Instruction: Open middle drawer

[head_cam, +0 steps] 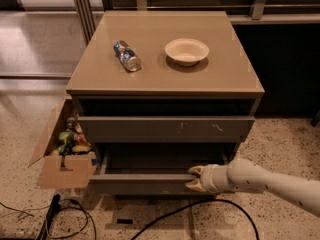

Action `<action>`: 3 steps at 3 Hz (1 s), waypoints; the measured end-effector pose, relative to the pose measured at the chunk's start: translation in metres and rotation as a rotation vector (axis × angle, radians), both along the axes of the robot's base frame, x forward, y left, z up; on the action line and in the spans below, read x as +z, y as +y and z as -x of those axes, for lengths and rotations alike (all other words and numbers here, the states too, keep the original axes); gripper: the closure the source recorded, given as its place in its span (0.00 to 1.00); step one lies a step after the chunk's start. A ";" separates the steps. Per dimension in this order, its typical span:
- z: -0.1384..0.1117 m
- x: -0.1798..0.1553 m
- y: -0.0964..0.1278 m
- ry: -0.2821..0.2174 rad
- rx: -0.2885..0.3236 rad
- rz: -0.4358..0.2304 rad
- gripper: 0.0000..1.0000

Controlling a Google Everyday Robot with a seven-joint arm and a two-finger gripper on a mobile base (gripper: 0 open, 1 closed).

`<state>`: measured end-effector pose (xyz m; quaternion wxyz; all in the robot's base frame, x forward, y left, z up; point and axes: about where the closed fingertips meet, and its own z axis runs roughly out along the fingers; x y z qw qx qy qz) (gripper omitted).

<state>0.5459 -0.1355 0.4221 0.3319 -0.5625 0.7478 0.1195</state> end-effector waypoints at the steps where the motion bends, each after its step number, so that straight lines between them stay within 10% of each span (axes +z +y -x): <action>1: 0.006 0.000 0.001 0.002 0.000 -0.002 1.00; 3: 0.006 0.000 0.001 0.002 0.000 -0.002 0.59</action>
Offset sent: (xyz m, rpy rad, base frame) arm -0.0056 0.0007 0.0003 0.0018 0.0017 -0.0003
